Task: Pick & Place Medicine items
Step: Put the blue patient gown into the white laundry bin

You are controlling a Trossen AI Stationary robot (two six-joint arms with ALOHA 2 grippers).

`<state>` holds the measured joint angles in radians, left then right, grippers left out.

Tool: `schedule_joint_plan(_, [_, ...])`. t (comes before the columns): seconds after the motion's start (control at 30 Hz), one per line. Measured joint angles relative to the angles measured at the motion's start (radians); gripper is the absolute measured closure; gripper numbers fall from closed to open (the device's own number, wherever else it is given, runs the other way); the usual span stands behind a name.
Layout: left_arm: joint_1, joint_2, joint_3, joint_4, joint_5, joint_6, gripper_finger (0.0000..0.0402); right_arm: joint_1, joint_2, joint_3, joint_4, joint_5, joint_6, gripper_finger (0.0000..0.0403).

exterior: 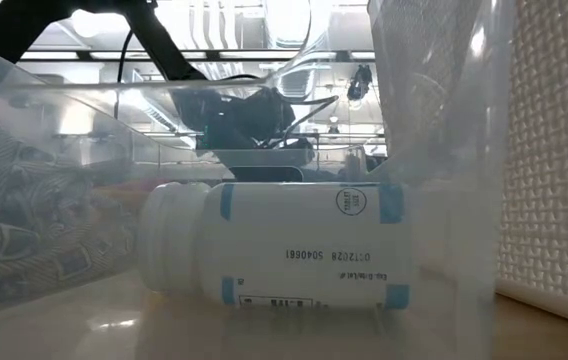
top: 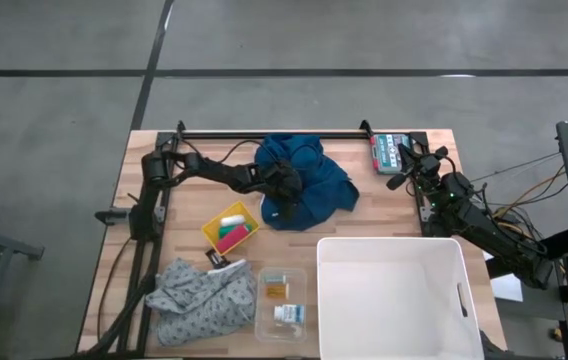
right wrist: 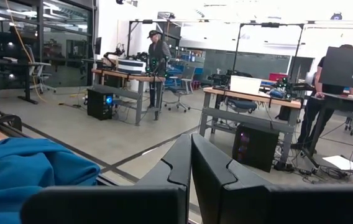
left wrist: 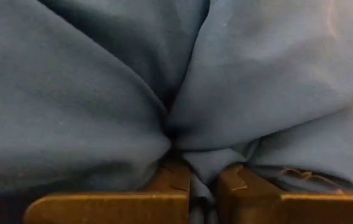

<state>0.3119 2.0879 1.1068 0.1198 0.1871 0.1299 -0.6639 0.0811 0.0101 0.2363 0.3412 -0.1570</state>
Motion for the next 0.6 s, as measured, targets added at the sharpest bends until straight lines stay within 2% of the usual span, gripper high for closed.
schedule_joint_plan(0.27, [0.0, -0.087, -0.011, -0.117, -0.006, 0.033, 0.0382, 0.0, 0.0, 0.0, 0.0, 0.0, 0.0, 0.0394])
schedule_joint_plan(0.6, [-0.001, -0.219, -0.013, -0.19, -0.146, 0.09, 0.0383, 0.0, 0.0, 0.0, 0.0, 0.0, 0.0, 0.0394])
